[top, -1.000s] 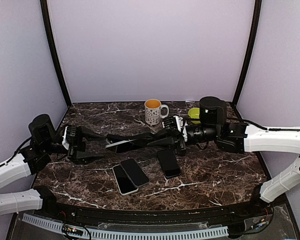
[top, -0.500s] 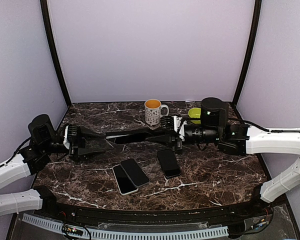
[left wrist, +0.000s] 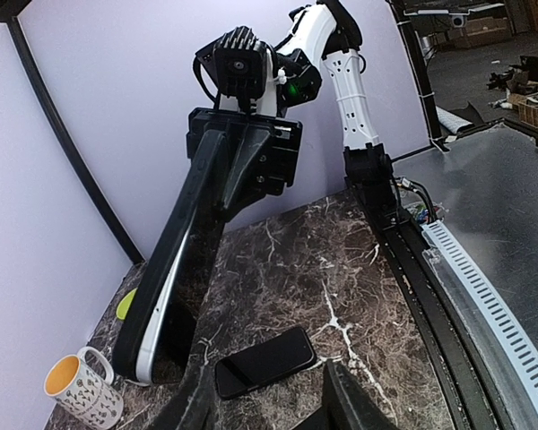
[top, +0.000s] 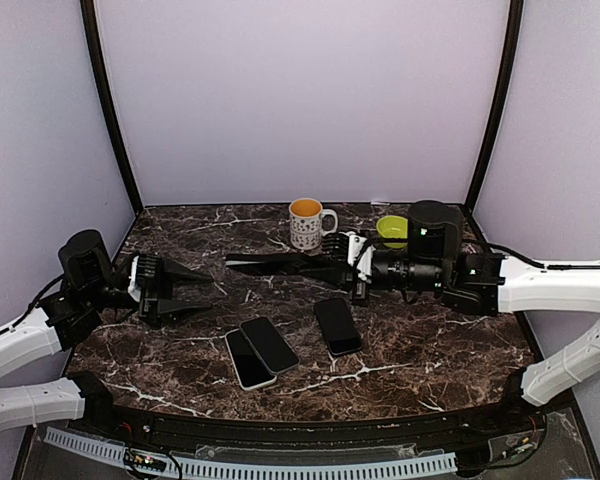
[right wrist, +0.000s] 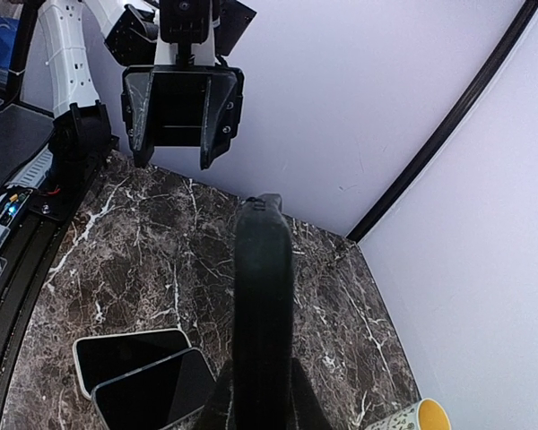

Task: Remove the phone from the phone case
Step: Pass from the right arm to the left

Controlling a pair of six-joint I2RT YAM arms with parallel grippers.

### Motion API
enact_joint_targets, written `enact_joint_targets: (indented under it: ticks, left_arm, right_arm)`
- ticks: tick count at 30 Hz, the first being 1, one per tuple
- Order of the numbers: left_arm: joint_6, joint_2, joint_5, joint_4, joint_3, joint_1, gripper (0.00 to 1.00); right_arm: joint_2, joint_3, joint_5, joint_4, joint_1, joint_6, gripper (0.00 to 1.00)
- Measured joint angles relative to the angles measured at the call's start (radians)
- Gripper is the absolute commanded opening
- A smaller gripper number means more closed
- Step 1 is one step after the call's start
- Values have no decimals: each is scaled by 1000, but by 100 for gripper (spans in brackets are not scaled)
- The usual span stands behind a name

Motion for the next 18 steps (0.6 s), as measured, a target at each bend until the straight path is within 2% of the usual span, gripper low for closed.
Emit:
enact_joint_targets:
  ticks: [18]
  left_arm:
    - [-8, 16, 60, 1, 0, -7, 43]
  right_arm:
    - [-30, 0, -130, -35, -6, -14, 0]
